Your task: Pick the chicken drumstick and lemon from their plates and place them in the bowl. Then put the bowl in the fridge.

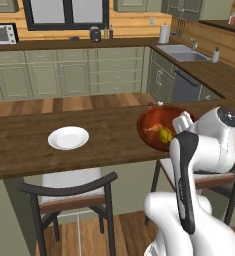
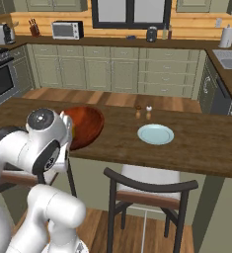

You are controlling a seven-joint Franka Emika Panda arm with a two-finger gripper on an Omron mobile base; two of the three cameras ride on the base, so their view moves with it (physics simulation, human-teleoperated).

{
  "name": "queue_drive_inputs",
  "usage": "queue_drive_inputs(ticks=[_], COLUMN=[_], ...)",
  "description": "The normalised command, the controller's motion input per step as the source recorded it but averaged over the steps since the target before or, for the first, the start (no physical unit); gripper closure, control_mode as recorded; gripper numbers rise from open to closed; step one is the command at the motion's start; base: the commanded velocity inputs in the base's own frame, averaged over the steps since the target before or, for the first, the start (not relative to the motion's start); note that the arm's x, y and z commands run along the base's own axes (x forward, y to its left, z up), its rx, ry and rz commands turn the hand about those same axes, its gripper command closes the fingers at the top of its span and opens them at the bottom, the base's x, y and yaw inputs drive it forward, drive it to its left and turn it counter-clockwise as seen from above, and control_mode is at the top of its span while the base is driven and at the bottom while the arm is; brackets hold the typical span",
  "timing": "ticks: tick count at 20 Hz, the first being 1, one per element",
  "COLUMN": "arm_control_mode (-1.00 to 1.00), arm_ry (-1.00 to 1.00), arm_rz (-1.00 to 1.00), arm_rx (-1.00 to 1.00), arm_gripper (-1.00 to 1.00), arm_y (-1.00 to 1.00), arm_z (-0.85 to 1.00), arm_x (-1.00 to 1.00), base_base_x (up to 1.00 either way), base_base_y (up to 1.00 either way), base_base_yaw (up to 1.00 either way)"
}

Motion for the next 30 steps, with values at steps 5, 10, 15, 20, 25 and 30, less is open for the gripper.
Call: queue_drive_inputs(ticks=[5, 10, 15, 20, 25, 30], arm_control_mode=[-1.00, -1.00, -1.00, -1.00, -1.00, -1.00], arm_ry=[0.00, 0.00, 0.00, 0.00, 0.00, 0.00], arm_rz=[-0.18, -0.16, -0.10, 0.00, 0.00, 0.00], arm_rx=[0.16, 0.08, -0.01, -0.04, 0.00, 0.00], arm_gripper=[1.00, 1.00, 1.00, 1.00, 1.00, 1.00], arm_y=[0.44, 0.24, 0.00, -0.01, 0.00, 0.00], arm_z=[0.01, -0.08, -0.35, -0.20, 0.00, 0.00], arm_x=[-0.64, -0.28, 0.02, 0.00, 0.00, 0.00], base_base_x=[0.00, 0.00, 0.00, 0.00, 0.00, 0.00], base_base_y=[0.00, 0.00, 0.00, 0.00, 0.00, 0.00], base_base_yaw=[0.00, 0.00, 0.00, 0.00, 0.00, 0.00])
